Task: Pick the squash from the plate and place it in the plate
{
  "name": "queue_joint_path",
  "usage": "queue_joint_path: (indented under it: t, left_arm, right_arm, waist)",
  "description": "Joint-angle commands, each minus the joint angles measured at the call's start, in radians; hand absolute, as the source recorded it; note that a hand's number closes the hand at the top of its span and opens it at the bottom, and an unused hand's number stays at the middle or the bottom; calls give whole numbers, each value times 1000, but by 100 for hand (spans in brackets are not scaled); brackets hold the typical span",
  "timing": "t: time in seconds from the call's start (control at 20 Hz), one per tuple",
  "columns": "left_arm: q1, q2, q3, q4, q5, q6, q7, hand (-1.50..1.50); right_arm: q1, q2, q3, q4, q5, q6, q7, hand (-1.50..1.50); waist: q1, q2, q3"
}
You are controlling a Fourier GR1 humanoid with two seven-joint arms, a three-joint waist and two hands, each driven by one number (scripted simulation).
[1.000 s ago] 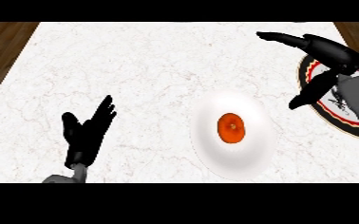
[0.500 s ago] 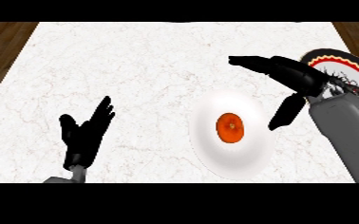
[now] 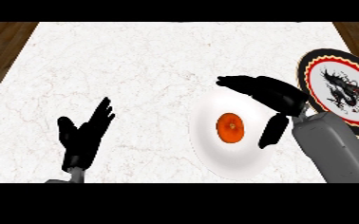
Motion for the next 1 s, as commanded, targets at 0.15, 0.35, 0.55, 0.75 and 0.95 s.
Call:
queue_joint_path:
  t: [0.15,0.35,0.55,0.75,0.95]
  left_arm:
    - [-27,-46,9,0,-51,20,60,0]
    - [-32,-40,44,36,-46,-13,38,0]
    - [39,-63,10,-13,-76,-12,30,0]
    - [30,-63,49,7,-64,-50,29,0]
    - [-4,-44,83,17,-67,-83,62,0]
  right_arm:
    - [89,66,14,-6,116,-21,-59,-150]
    - [125,75,23,-63,199,-59,-18,-150]
    - [92,105,9,-17,263,-71,13,-150]
    - [135,161,18,-25,314,-96,9,-150]
    - [86,178,-14,80,348,-87,-40,-150]
  waist:
    - [1,3,-3]
    - [-1,3,-3]
    - [2,3,-3]
    - [1,3,-3]
    - [2,4,-3]
